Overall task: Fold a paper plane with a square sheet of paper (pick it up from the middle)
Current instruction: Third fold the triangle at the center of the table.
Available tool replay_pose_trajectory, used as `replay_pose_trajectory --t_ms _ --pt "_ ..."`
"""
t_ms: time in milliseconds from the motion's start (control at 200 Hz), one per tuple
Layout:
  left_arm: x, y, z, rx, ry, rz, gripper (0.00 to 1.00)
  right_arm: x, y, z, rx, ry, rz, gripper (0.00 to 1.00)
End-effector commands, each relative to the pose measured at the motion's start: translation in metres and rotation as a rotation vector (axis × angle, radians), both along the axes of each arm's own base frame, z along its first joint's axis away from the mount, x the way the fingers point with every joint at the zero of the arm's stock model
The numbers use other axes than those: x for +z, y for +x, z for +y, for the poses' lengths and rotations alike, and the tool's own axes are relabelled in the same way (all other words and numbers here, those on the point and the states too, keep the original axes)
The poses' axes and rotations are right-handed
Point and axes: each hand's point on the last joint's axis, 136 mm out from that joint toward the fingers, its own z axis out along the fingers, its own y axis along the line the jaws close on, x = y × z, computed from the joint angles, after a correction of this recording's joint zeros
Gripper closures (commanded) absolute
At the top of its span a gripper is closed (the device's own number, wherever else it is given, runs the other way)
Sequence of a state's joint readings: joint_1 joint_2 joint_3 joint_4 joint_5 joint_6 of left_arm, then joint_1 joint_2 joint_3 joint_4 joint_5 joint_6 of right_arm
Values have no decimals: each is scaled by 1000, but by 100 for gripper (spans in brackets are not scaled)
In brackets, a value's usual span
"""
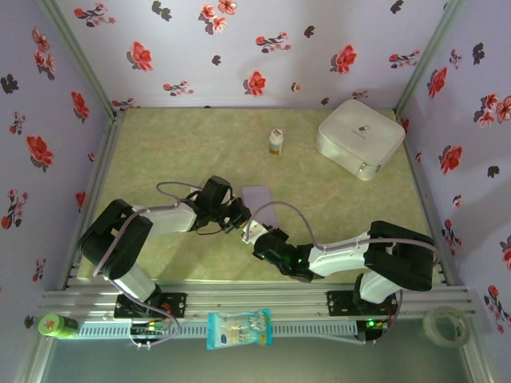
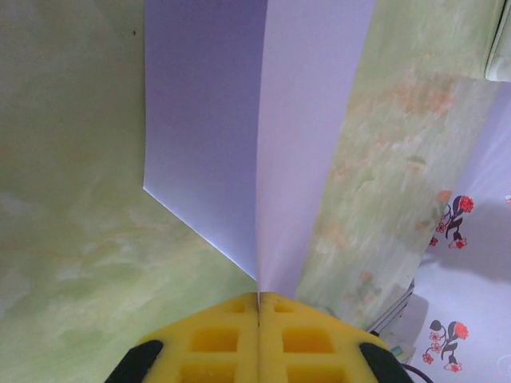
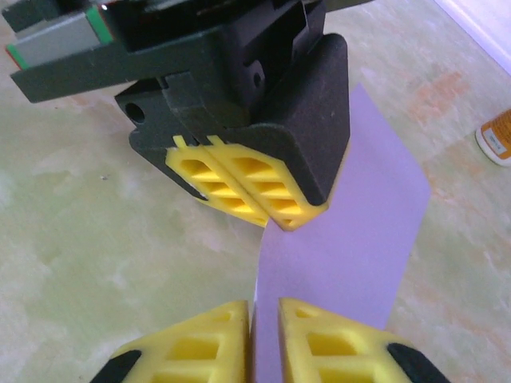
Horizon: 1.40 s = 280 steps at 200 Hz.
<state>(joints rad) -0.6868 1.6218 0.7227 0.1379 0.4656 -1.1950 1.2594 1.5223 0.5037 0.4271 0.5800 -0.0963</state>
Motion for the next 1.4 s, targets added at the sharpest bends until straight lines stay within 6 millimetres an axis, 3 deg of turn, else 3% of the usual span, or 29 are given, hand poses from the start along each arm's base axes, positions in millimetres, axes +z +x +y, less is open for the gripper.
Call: replay_pose_trajectory --t_ms 0,405,565,660,770,870,980,1090,1245,1395 --pt "2 2 -1 -8 -4 7 96 2 0 -4 -30 11 2 86" --pt "3 6 2 -1 7 -5 94 2 -2 -5 -24 46 41 100" --pt "21 13 4 -3 4 -80 71 1 0 -6 -32 146 166 100" --pt "32 20 19 10 65 -132 60 -1 -4 -1 3 243 338 100" --pt "38 32 43 31 179 -167 55 -4 -3 1 6 279 448 100" --pt "50 50 51 41 186 -198 54 4 -1 7 27 381 549 100" --pt "63 68 43 2 158 -238 55 10 7 8 25 466 614 100" --pt "63 82 25 -88 151 -235 61 13 12 9 29 511 678 100" --pt "48 94 4 -157 127 -200 71 15 16 15 37 548 751 100" --pt "31 91 -17 -241 120 -158 76 13 17 21 34 554 788 100"
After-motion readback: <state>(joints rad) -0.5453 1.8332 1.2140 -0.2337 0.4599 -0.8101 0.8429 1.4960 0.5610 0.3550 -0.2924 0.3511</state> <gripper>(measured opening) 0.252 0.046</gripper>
